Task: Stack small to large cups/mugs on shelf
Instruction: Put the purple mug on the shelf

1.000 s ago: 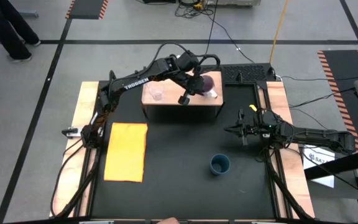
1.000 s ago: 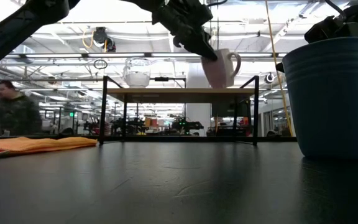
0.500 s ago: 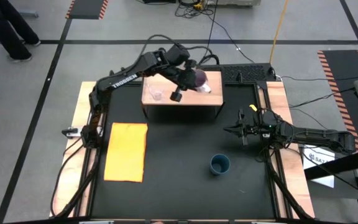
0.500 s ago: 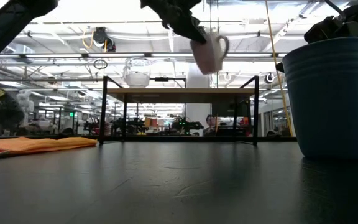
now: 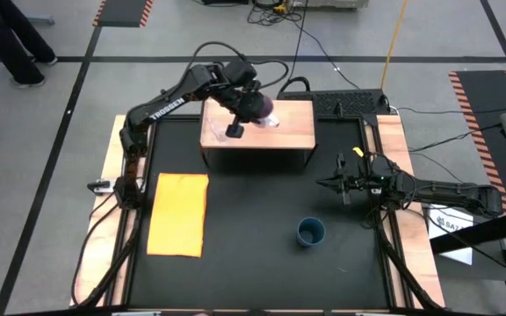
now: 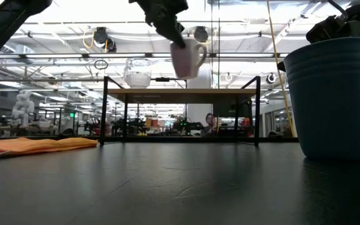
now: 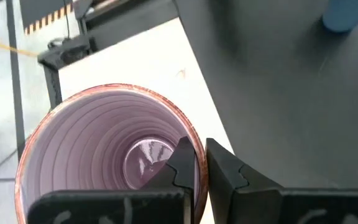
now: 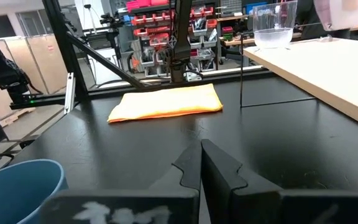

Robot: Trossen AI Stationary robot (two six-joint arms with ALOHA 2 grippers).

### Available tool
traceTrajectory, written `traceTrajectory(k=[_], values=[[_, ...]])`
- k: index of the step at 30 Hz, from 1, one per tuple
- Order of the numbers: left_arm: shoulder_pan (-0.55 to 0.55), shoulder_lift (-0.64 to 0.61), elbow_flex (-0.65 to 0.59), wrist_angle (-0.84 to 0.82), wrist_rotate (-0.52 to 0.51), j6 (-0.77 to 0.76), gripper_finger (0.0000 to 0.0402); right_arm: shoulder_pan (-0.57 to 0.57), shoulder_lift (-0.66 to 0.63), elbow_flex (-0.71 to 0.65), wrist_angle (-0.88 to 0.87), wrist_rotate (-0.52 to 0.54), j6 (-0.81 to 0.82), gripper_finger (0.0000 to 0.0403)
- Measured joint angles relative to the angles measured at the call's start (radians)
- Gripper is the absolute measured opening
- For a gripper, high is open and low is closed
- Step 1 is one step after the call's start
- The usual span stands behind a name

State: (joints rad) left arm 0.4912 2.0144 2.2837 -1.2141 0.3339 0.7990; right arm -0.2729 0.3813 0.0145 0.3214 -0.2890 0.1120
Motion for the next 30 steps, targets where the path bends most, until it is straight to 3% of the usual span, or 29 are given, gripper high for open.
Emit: traceTrajectory(k=[14, 30], values=[[0.008, 0.000, 0.000, -0.075, -0.003, -0.017, 0.0016, 0.000, 0.000, 0.000, 0.003, 0.000, 0.008, 0.0000], [0.013, 0.000, 0.000, -0.104, 0.079, -0.049, 0.0016, 0.000, 0.000, 0.000, 0.003, 0.000, 0.008, 0.0000]])
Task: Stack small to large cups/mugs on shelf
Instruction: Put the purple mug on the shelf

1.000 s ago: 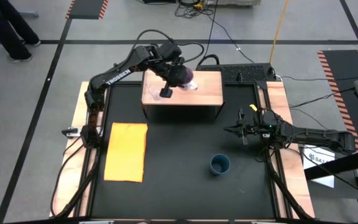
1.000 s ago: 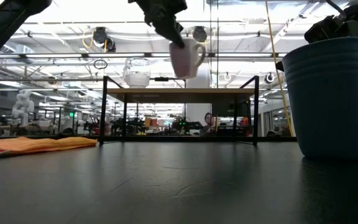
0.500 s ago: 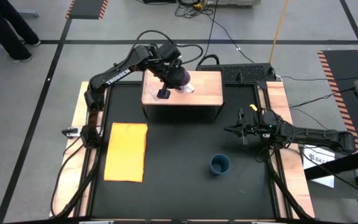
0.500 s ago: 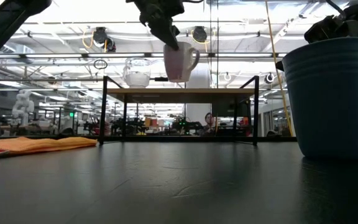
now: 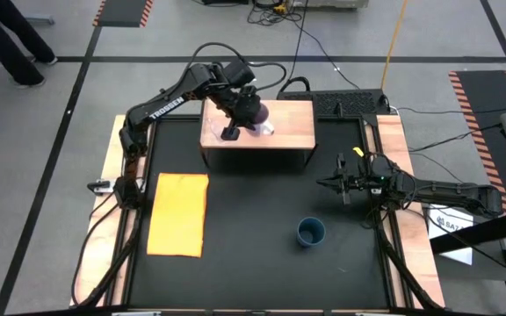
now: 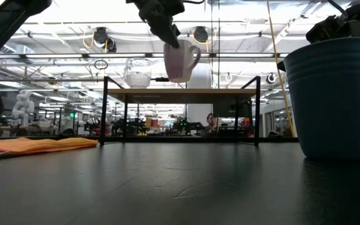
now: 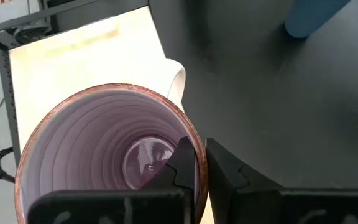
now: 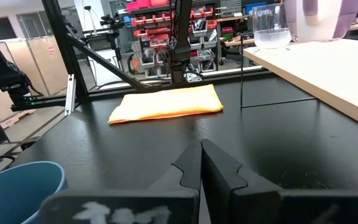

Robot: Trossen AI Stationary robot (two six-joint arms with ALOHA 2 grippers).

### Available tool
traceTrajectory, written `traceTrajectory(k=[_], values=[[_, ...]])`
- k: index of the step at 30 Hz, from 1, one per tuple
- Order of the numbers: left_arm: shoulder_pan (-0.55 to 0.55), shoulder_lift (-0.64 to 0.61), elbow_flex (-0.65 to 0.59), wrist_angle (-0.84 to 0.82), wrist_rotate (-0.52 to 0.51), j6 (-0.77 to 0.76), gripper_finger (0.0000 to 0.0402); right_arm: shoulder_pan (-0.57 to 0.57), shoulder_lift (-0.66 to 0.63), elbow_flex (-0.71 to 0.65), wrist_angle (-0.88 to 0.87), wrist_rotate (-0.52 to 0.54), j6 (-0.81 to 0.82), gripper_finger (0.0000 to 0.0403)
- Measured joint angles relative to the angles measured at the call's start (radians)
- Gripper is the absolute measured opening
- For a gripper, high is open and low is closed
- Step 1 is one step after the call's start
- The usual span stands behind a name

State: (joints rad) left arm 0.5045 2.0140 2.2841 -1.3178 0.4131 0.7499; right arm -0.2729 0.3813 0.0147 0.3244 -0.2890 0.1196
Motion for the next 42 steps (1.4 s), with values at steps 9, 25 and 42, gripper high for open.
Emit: traceTrajectory(k=[9, 25, 42], values=[[0.000, 0.000, 0.000, 0.022, 0.033, 0.000, 0.0016, 0.000, 0.000, 0.000, 0.000, 0.000, 0.000, 0.0000], [-0.011, 0.006, 0.001, 0.024, 0.013, -0.009, 0.0016, 0.000, 0.000, 0.000, 0.000, 0.000, 0.000, 0.0000], [-0.024, 0.016, 0.001, 0.037, 0.004, -0.015, 0.0016, 0.000, 0.000, 0.000, 0.000, 0.000, 0.000, 0.0000]])
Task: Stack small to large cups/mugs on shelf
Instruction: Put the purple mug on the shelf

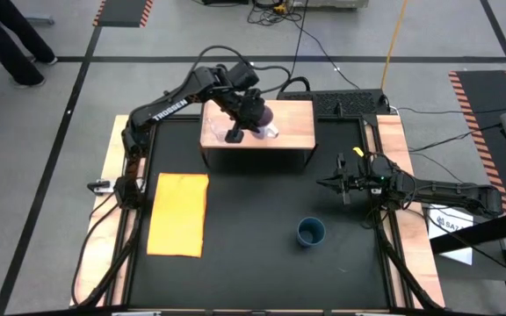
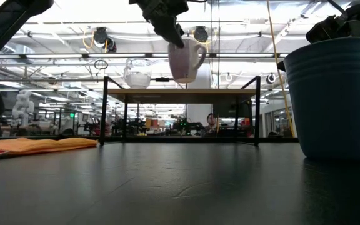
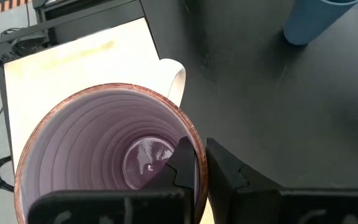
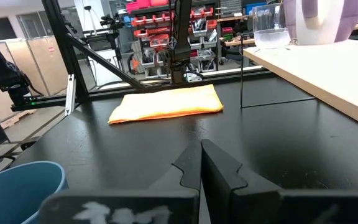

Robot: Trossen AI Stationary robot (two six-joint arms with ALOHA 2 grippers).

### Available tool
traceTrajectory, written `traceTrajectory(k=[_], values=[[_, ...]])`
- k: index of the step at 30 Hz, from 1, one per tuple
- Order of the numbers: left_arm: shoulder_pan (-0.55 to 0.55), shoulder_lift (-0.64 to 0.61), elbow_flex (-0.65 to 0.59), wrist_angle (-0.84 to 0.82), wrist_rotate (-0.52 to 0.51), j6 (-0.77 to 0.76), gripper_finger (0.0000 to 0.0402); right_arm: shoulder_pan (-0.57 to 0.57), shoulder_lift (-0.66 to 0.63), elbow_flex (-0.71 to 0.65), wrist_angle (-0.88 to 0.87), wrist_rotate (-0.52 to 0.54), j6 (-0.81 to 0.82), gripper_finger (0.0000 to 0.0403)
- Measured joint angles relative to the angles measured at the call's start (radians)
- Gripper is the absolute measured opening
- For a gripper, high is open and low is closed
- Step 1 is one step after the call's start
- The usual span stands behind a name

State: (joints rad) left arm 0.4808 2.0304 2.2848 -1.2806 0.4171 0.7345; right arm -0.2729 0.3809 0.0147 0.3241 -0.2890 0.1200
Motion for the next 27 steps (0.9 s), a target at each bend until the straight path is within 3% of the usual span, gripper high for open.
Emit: traceTrajectory(k=[8, 18, 27], values=[[-0.001, 0.000, -0.008, 0.000, -0.003, -0.006, 0.0016, 0.000, 0.000, 0.000, 0.000, 0.000, 0.007, 0.0000], [-0.004, -0.003, -0.118, 0.067, -0.035, 0.004, 0.0016, 0.000, 0.000, 0.000, 0.008, 0.000, 0.008, 0.0000], [-0.001, -0.004, -0.121, 0.069, -0.036, 0.020, 0.0016, 0.000, 0.000, 0.000, 0.015, 0.000, 0.018, 0.0000]])
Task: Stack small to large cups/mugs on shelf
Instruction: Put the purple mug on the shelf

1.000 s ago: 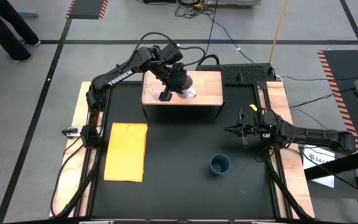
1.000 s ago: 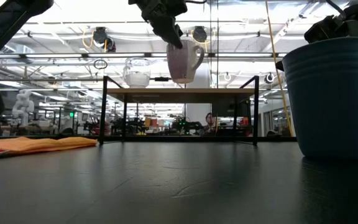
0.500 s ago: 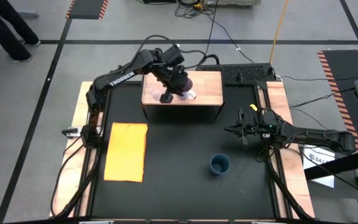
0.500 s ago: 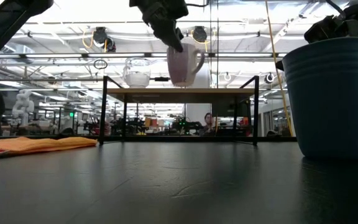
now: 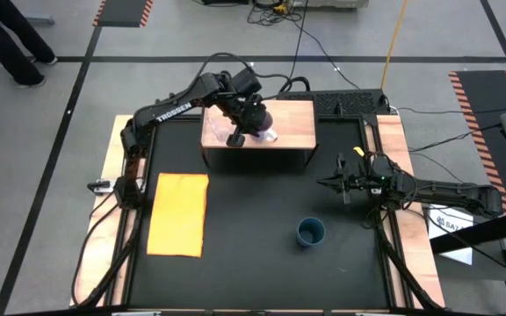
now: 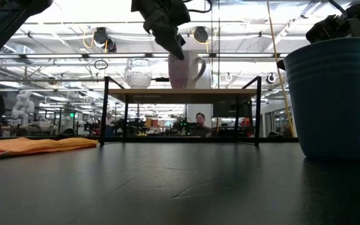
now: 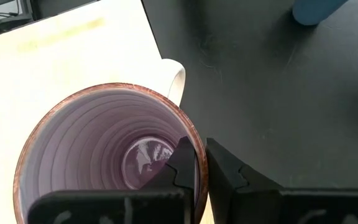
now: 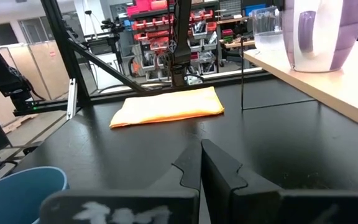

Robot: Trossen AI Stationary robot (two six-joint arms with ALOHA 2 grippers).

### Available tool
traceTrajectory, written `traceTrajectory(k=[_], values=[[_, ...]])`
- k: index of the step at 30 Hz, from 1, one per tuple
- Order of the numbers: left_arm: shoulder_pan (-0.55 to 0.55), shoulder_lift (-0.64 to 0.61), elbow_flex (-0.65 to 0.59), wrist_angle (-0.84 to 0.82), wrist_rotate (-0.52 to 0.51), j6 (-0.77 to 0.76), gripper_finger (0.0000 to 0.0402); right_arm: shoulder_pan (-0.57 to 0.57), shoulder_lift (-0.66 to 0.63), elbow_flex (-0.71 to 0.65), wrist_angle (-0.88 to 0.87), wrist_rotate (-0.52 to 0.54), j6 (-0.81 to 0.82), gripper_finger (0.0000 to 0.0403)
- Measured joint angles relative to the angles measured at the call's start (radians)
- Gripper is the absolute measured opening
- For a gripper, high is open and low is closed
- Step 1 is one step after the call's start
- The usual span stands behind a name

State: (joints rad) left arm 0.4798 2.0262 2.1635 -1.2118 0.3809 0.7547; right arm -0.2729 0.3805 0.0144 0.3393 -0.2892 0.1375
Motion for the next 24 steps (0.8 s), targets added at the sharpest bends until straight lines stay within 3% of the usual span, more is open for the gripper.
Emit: traceTrajectory(k=[24], values=[[0.019, 0.002, -0.002, 0.012, 0.043, -0.005, 0.0016, 0.000, 0.000, 0.000, 0.016, 0.000, 0.001, 0.0000]])
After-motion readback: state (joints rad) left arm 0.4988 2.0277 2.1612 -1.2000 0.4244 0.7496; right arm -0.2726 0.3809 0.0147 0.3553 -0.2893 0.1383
